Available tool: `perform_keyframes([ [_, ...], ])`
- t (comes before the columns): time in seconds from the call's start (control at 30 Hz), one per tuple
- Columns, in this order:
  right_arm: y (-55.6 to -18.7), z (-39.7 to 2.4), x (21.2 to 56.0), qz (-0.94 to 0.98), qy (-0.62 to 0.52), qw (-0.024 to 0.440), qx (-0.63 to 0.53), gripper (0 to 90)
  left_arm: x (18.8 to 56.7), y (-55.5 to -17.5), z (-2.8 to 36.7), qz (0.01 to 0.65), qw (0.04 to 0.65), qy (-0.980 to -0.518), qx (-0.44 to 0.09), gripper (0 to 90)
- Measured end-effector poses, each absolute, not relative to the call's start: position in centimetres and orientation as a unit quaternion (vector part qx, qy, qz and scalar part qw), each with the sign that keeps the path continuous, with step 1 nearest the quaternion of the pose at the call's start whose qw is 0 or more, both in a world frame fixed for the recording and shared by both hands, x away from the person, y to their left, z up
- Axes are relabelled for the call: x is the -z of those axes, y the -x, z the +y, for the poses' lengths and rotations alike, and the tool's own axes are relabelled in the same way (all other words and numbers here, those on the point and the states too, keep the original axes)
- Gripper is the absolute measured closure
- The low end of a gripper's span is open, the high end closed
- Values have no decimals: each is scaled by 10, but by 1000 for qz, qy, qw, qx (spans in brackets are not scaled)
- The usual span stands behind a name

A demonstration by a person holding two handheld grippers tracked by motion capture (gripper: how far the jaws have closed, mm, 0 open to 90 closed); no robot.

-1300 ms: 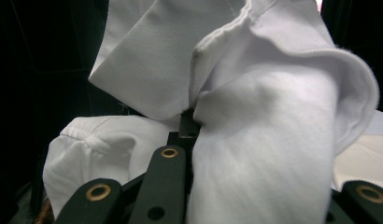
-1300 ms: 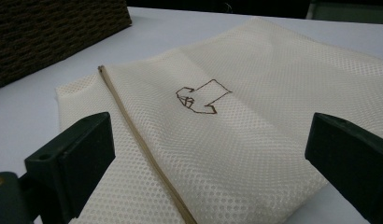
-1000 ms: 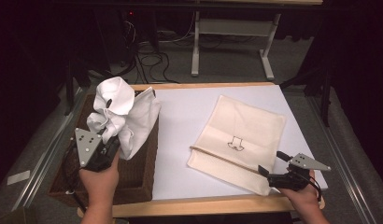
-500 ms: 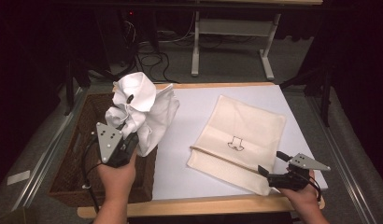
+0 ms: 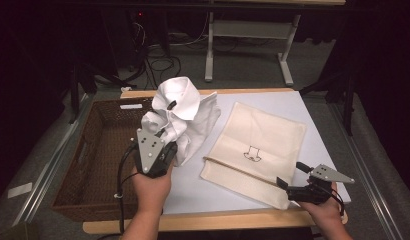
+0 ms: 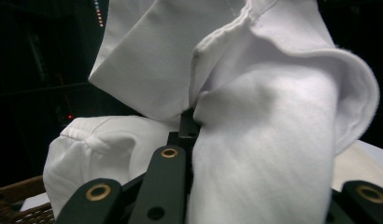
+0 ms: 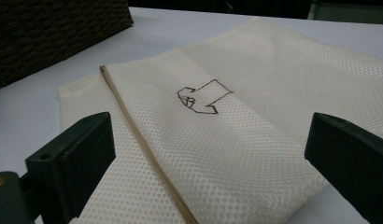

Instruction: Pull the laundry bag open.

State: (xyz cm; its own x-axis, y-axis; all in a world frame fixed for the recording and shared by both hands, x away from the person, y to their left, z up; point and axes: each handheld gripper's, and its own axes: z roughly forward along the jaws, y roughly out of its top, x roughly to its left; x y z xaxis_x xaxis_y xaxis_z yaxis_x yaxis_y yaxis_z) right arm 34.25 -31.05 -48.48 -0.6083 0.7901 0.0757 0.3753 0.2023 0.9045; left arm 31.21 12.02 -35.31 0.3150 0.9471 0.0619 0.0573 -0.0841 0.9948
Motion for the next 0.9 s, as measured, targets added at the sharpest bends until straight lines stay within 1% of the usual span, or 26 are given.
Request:
perform_keyframes([
  [0.43,-342,-311,484,747,-387,210,-499,28,360,-317,69,386,558,-628,-381,783],
  [0.73,-342,-311,484,747,-387,210,-499,28,372,-314,49,376,567,-638,-361,782],
  [0.9,-342,-311,484,746,-388,210,-498,28,379,-312,44,373,567,-643,-355,782],
])
